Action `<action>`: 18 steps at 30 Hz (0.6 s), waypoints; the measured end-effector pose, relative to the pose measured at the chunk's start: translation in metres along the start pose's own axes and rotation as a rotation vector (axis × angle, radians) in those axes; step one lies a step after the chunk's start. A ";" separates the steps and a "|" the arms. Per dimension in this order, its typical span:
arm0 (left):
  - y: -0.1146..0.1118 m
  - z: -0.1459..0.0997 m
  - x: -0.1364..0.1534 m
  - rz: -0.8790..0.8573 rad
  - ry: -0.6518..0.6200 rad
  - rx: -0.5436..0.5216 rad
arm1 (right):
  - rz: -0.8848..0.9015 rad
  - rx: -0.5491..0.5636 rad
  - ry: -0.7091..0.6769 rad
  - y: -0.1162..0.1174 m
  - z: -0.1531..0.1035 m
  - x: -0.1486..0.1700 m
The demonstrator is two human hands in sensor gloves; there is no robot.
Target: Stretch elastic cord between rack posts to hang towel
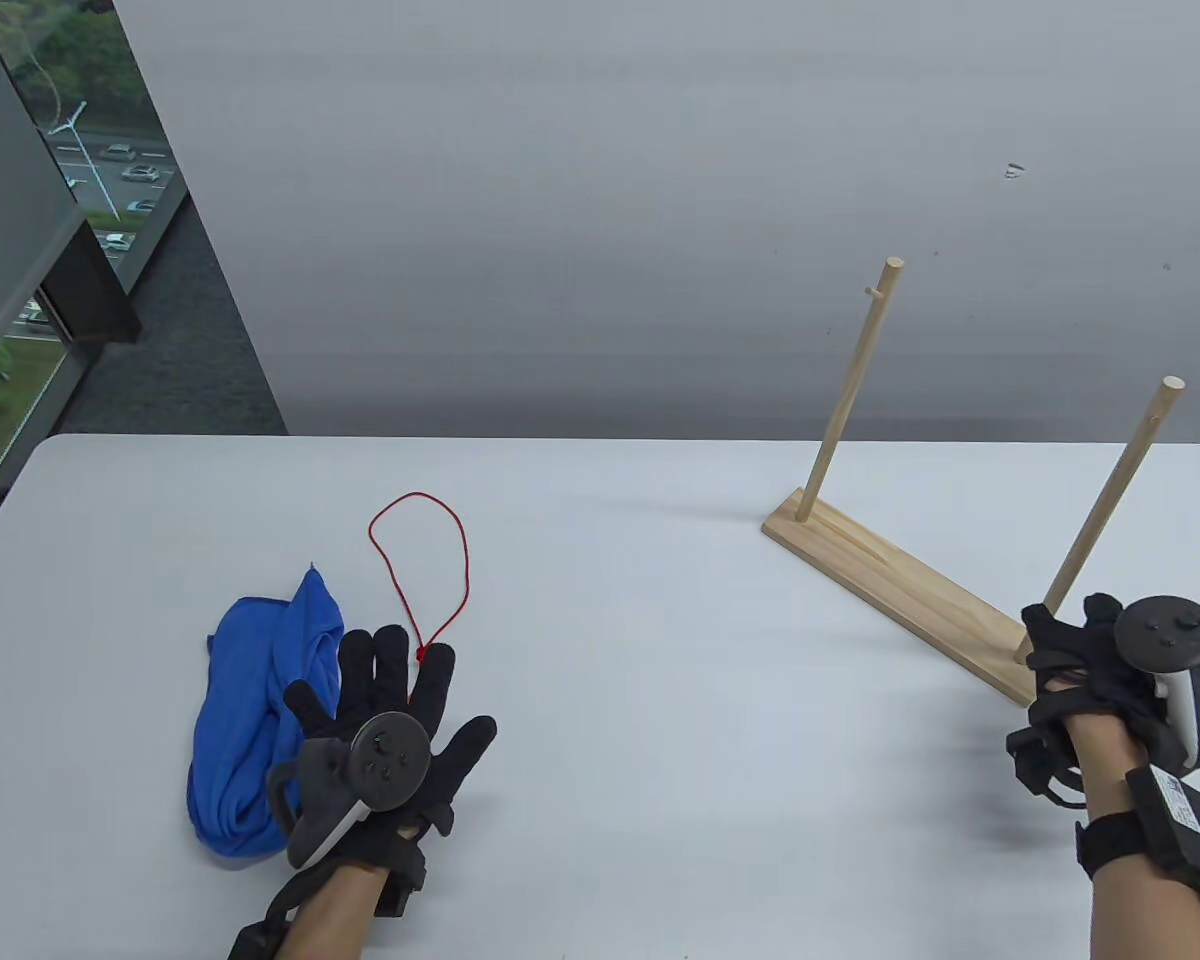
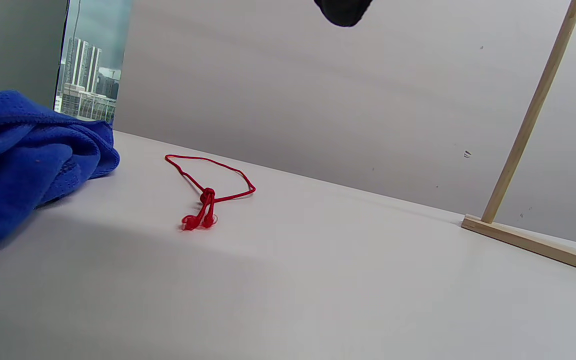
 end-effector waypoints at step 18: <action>-0.001 0.000 0.002 0.028 0.035 0.020 | -0.025 -0.169 0.142 0.058 0.044 0.025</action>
Point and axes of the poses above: the tracker on the back of each hand, its own x axis roughly to the little-finger side, its own z axis roughly from the wrist to the fingertips, y = z × x, the point moved 2 cm from there along z, roughly from the wrist to the fingertips, and after that the axes turned 7 degrees about -y, right-handed, at the moved point
